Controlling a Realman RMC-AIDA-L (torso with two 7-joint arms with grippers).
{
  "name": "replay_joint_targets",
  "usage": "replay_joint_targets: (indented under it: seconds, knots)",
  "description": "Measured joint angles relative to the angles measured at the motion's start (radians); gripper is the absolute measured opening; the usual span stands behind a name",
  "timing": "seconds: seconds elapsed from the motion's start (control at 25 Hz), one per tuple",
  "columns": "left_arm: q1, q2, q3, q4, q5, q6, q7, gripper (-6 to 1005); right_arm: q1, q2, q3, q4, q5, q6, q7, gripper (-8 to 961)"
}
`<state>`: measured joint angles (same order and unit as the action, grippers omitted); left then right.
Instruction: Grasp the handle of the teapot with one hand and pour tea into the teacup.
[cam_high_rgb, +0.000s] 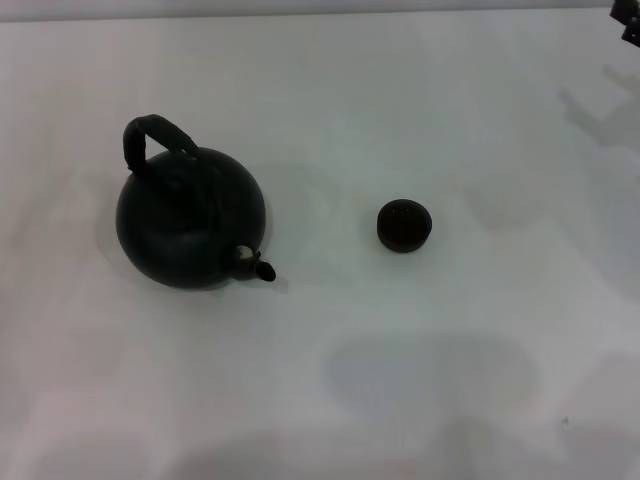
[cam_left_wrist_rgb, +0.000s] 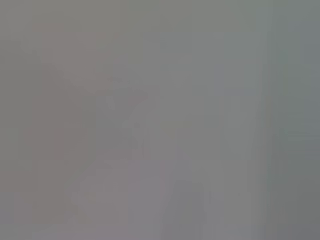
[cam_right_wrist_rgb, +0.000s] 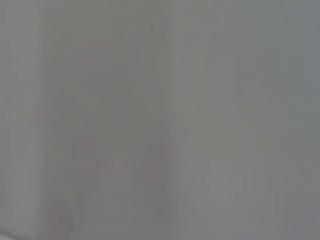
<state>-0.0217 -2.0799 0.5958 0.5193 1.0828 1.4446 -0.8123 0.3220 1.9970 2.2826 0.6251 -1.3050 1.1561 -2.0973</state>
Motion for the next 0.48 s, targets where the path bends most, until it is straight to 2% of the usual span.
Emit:
replay_joint_targets:
  seconds: [0.2, 0.48]
  knots:
    - [-0.013, -0.003, -0.118, -0.066, -0.046, -0.016, 0.033, 652, -0.018, 0.002, 0.0, -0.045, 0.091, 0.001, -0.071, 844]
    - [-0.021, -0.003, -0.142, -0.174, -0.204, -0.038, 0.115, 652, -0.033, 0.004, 0.0, -0.174, 0.272, 0.012, -0.243, 844]
